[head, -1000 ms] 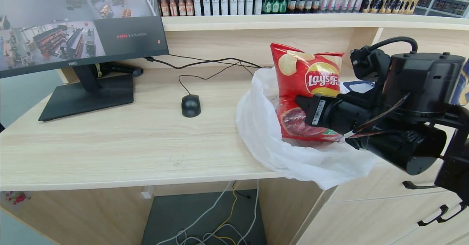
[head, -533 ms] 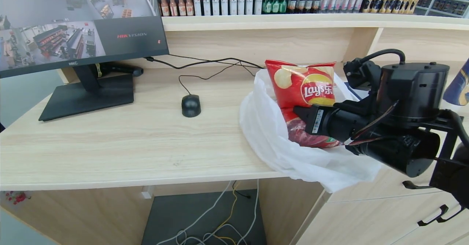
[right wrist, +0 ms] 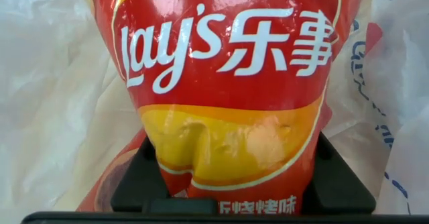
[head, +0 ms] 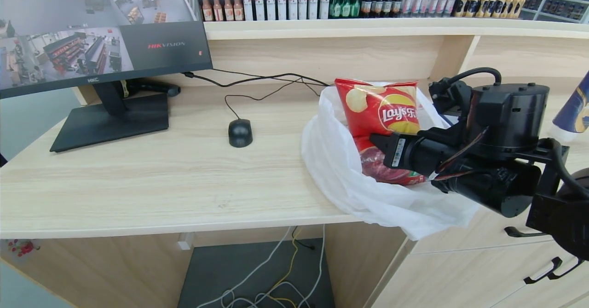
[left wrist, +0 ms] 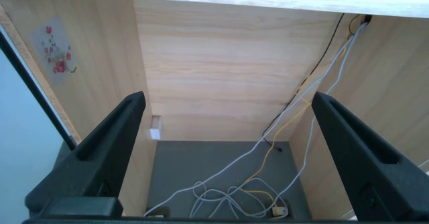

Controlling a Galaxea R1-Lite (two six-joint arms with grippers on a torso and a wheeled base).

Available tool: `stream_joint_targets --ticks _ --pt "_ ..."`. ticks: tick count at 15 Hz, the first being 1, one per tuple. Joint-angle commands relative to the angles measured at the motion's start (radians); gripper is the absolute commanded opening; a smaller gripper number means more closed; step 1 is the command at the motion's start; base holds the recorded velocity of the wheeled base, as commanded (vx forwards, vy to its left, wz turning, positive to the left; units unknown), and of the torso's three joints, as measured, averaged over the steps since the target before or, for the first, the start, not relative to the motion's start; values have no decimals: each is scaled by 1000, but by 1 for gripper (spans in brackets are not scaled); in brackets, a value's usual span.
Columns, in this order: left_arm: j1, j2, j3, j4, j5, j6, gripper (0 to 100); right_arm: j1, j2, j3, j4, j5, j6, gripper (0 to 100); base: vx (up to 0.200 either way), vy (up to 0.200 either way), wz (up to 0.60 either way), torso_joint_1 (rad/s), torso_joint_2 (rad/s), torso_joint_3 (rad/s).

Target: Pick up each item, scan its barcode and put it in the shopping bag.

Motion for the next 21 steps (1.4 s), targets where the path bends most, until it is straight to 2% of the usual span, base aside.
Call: stream_joint_targets --ticks 1,11,12,21 --pt "0 0 0 0 0 0 100 -1 22 1 7 -2 0 0 0 0 0 0 0 0" --pt "0 0 0 0 0 0 100 -8 25 3 3 -3 0 0 0 0 0 0 0 0" --pt "0 0 0 0 0 0 100 -8 25 1 3 -3 0 100 0 0 0 0 0 0" --pt "0 0 0 0 0 0 100 -10 -90 34 1 -11 -5 100 0 0 0 0 0 0"
